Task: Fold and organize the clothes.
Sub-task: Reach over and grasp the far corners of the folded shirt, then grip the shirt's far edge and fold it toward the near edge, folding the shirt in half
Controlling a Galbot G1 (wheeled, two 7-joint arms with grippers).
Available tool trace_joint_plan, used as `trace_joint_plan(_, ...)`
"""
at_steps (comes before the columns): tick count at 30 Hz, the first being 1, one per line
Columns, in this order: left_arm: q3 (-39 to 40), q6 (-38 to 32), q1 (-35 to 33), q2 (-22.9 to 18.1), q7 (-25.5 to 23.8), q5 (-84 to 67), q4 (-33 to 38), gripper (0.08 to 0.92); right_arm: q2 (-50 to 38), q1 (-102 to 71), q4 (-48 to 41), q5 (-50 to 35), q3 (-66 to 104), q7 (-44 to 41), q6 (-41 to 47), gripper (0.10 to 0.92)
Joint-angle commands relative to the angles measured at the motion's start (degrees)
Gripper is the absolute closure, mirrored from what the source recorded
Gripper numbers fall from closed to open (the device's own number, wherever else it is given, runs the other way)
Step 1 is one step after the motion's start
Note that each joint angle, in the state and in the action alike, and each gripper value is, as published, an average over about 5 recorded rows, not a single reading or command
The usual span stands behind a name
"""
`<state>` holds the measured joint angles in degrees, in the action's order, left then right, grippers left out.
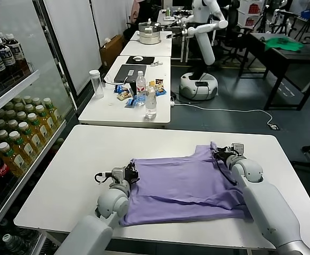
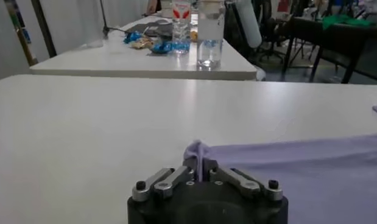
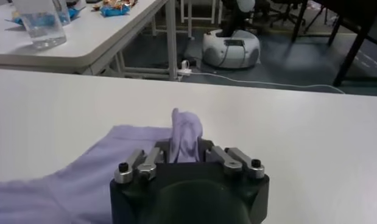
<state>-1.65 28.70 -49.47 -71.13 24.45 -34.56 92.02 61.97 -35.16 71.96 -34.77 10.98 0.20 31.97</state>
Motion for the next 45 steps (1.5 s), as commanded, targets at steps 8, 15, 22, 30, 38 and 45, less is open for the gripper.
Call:
trace_joint_plan(8, -4.05, -4.56, -9.76, 6.42, -2.45, -6.41, 19.33, 0.902, -11.15, -18.46, 31.29, -4.48, 13.44, 0.61, -0.49, 0.908)
trace_joint_plan(15, -5.28, -3.63, -14.77, 9.14, -2.78, -7.14, 25.11, 0.902, -12.15, -30.25, 39.55, -4.25, 21.1, 0.6, -0.16, 0.913)
trace_joint_plan(22, -6.29, -1.98, -18.59, 11.63, -3.78, -7.18, 27.44, 0.902, -10.76, -40.04, 44.03, -2.58, 27.22, 0.18, 0.03, 0.913)
trace_joint_plan(30, -5.78, 1.04, -21.47, 13.14, -5.3, -6.11, 28.04, 0.902, -9.43, -46.69, 45.1, -0.23, 29.67, -0.1, 0.39, 0.913)
trace_joint_plan(38, -4.91, 3.15, -21.21, 12.32, -6.22, -1.89, 25.63, 0.9, -7.65, -43.27, 40.35, 4.29, 26.54, 0.41, 1.14, 0.912)
trace_joint_plan(45, -5.62, -0.63, -23.43, 10.09, -4.05, 6.12, 27.58, 0.767, -6.79, -44.14, 43.29, 6.71, 26.2, 0.16, 0.74, 0.788)
